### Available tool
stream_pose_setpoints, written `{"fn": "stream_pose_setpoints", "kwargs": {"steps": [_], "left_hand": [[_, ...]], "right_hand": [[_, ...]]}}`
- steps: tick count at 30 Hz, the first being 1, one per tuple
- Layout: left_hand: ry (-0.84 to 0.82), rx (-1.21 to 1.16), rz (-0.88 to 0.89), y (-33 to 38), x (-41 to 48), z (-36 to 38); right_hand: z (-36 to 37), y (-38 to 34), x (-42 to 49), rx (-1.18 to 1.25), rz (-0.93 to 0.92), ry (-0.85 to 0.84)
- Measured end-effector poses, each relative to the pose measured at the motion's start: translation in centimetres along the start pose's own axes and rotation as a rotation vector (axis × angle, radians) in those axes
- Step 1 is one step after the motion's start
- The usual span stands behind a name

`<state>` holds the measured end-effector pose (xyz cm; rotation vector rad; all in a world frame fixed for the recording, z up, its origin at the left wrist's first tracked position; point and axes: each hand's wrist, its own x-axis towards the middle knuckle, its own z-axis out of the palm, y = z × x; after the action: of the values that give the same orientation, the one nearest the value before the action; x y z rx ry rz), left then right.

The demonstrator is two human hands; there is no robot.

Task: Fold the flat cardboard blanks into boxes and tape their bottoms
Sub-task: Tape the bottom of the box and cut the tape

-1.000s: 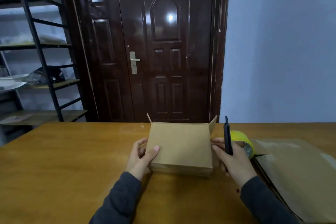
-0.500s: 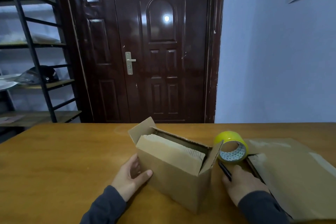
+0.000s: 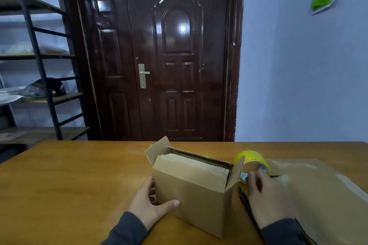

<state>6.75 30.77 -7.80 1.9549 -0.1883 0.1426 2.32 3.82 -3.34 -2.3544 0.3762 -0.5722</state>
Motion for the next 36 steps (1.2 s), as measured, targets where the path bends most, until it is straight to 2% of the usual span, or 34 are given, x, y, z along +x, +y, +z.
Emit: {"fn": "stream_pose_setpoints", "kwargs": {"steps": [2, 4, 7, 10, 14, 17, 19, 23, 29, 36], "left_hand": [[0.044, 0.073, -0.005, 0.4, -0.1, 0.1], [0.085, 0.174, -0.003, 0.5, -0.1, 0.2], [0.167, 0.278, -0.043, 0.4, 0.1, 0.3], [0.246, 0.339, -0.06, 0.1, 0.7, 0.2], [0.316, 0.358, -0.116, -0.5, 2.5, 0.0], [0.348, 0.389, -0.183, -1.4, 5.1, -0.6], [0.352, 0.493, -0.206, -2.1, 7.2, -1.2], [0.342, 0.554, -0.212, -3.1, 11.2, -1.9], [0.329, 0.583, -0.198, -4.7, 15.7, -2.7], [0.321, 0.339, -0.131, -6.1, 16.9, -2.7]], "right_hand": [[-0.1, -1.0, -0.7, 0.382, -0.022, -0.045], [0.3, -1.8, -1.5, 0.537, -0.088, -0.124], [1.8, -1.4, -1.7, 0.53, -0.247, -0.209], [3.5, -1.6, -1.5, 0.53, -0.234, -0.376], [7.4, -1.9, -0.3, 0.434, -0.206, -0.482], [10.3, -2.7, 2.0, 0.292, -0.189, -0.435], [12.1, -3.6, 3.7, 0.172, -0.175, -0.383], [16.4, -4.3, 6.8, -0.004, -0.124, -0.221], [19.6, -4.5, 10.4, -0.019, -0.096, -0.166], [19.8, -4.6, 11.0, -0.027, -0.099, -0.18]]}}
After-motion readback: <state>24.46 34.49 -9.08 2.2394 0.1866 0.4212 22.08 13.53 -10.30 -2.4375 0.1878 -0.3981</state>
